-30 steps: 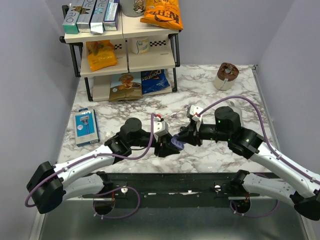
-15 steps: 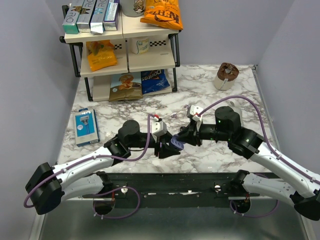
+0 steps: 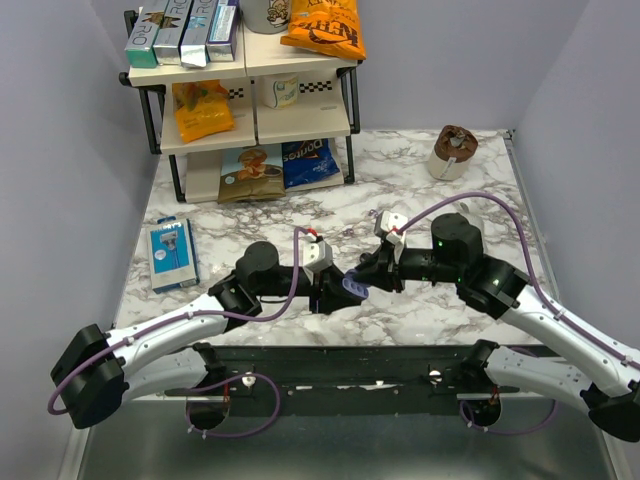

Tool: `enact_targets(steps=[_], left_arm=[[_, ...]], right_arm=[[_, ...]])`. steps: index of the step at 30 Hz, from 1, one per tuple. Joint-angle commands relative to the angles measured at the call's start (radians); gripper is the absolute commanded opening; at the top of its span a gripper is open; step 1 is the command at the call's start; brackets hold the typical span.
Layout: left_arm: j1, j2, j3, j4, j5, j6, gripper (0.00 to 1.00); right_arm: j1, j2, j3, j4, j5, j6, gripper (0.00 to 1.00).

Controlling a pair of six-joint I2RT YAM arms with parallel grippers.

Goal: Insert the wireless bluetooth earbuds into the charging case
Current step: Open the charging case.

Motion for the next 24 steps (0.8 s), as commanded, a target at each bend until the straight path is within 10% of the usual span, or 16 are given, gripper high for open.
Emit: enact_targets(steps=[1,10,17,24], left_arm=[[-0.008,0.003,-0.013,0.055,-0.001,0.004,0.07],[-0.011,-0.003,-0.021,0.059,-0.018,-0.003,0.0],[-0.013,-0.025,-0.025,0.036,-0.069,0.006,0.0],[-0.014,-0.106,-0.085,0.023,-0.288,0.0,0.0]], right_arm=[[0.007,-0.012,-0.009,0.016,-0.015,0.013,0.01],[0.007,-0.021,-0.005,0.016,0.002,0.042,0.52],[0.006,-0.058,0.026,0.018,0.034,0.08,0.7],[-0.081,-0.097,-0.006,0.105,0.485,0.361,0.84]])
